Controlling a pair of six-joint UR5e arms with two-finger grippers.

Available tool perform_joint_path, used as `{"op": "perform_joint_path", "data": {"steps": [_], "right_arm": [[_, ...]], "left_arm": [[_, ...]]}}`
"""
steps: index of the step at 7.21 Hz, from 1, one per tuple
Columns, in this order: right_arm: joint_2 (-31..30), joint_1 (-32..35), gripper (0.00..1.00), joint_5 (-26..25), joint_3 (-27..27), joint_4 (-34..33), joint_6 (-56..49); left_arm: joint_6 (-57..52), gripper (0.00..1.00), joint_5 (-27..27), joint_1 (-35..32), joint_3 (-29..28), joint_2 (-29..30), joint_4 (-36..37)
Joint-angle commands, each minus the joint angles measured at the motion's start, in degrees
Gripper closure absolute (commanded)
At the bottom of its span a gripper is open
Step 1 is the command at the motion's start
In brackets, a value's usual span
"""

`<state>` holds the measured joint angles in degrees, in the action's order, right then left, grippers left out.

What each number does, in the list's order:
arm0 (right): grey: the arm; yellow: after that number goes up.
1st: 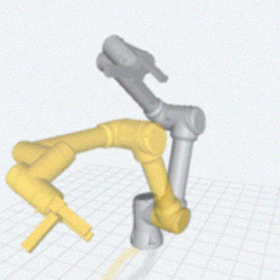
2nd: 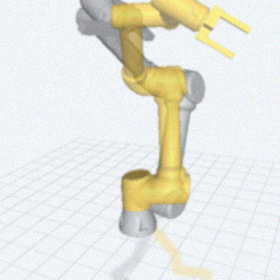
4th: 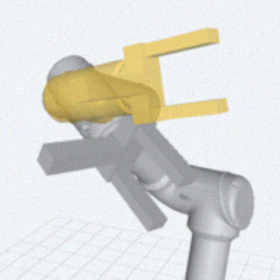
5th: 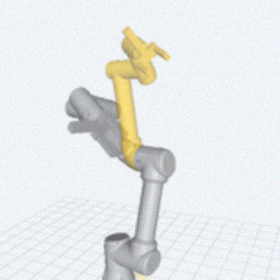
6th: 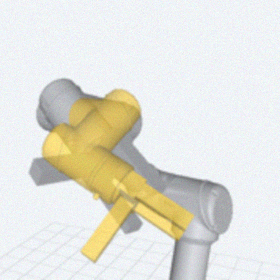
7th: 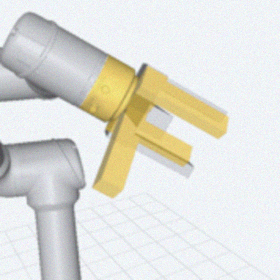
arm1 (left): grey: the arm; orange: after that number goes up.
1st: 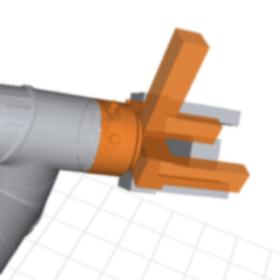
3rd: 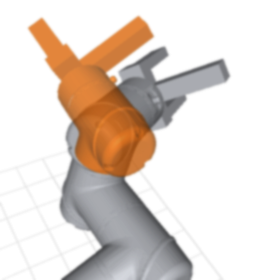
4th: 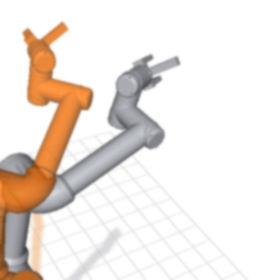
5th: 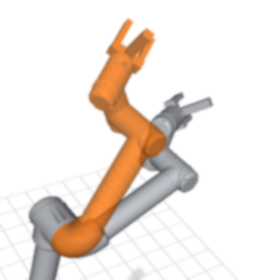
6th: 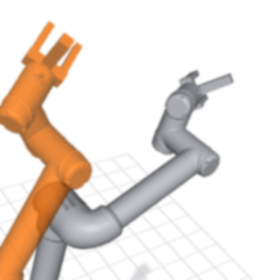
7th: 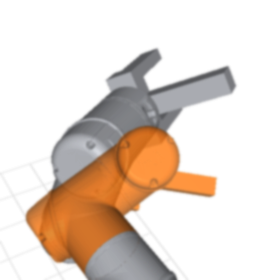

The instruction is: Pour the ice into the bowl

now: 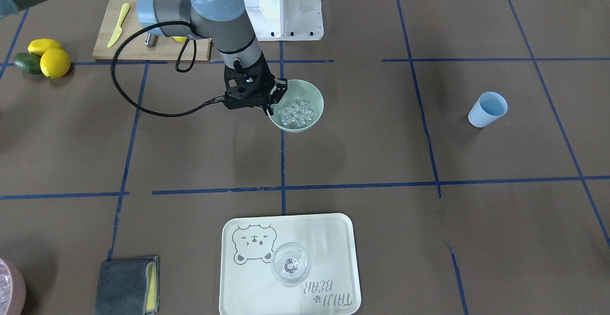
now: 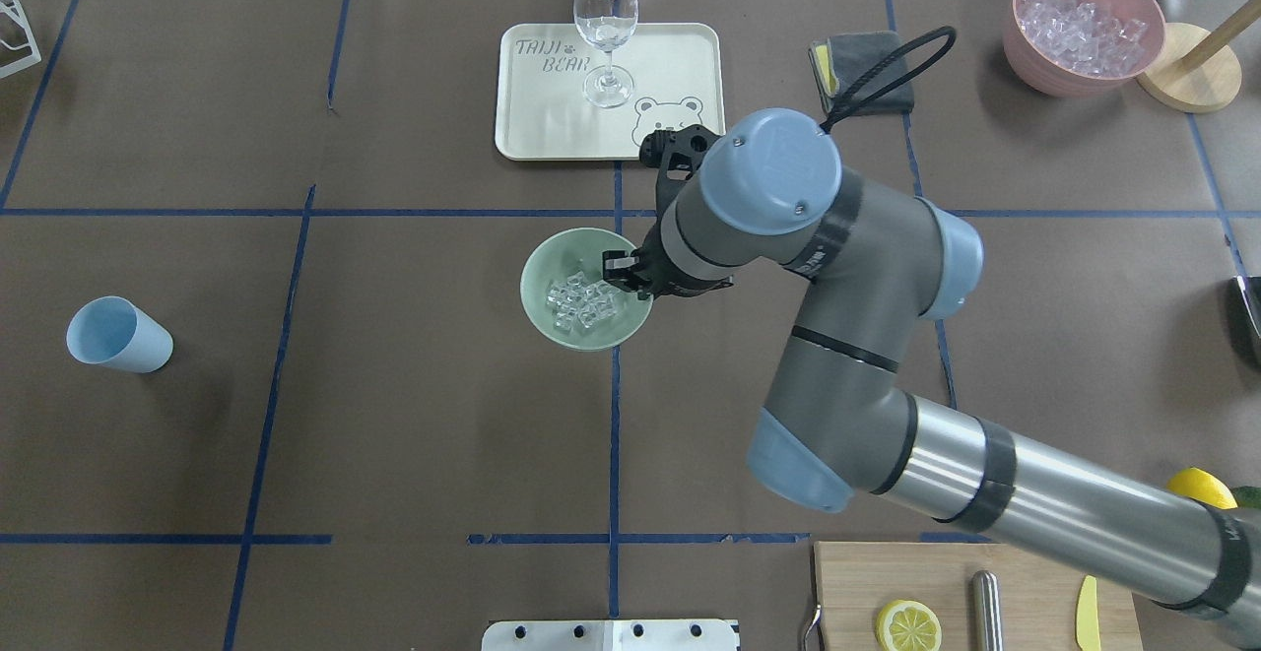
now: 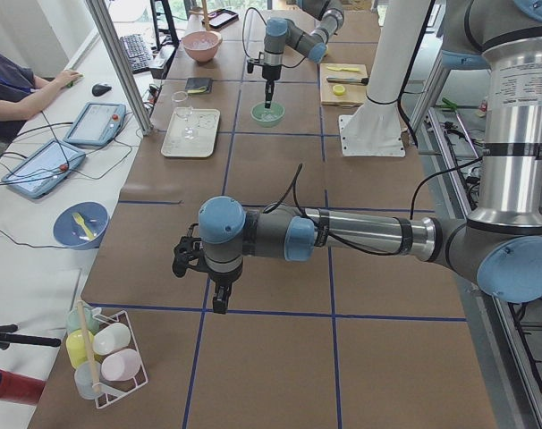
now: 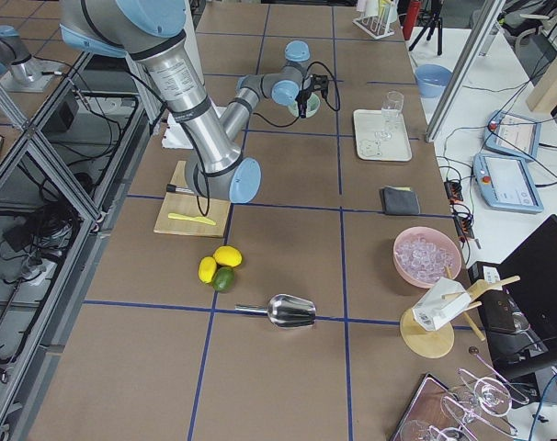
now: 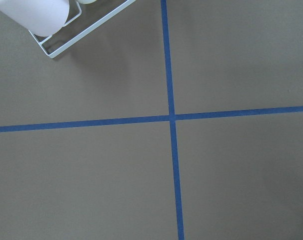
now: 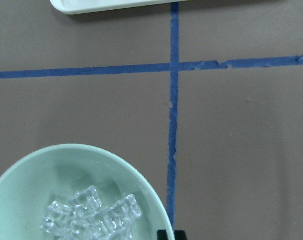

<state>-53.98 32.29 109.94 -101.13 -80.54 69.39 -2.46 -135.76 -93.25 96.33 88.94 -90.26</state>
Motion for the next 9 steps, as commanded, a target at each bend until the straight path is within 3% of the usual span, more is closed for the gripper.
{"op": "perform_joint_path", "data": {"steps": [1, 4, 6, 8, 9], "right_arm": [[-9.8, 5.4, 1.00, 4.8, -8.6, 0.5, -7.2], [-20.3, 15.8, 1.00, 13.8, -8.6, 0.5, -22.9], [-30.1, 24.2, 1.00, 18.8, -8.7, 0.6, -38.7], [-38.1, 27.6, 1.00, 20.4, -7.3, 6.8, -41.8], [-38.8, 27.7, 1.00, 20.5, -4.3, 11.8, -41.5]], "left_arm": [[0.0, 0.00, 0.0, 0.1, 0.1, 0.0, -0.1], [0.0, 0.00, 0.1, 0.1, -0.2, 0.0, -0.4], [-0.1, 0.00, 0.0, 0.2, -0.1, 0.0, -0.4], [-0.1, 0.00, 0.0, 0.2, 0.0, 0.0, -0.4], [-0.1, 0.00, 0.0, 0.2, 0.0, 0.0, -0.4]]}}
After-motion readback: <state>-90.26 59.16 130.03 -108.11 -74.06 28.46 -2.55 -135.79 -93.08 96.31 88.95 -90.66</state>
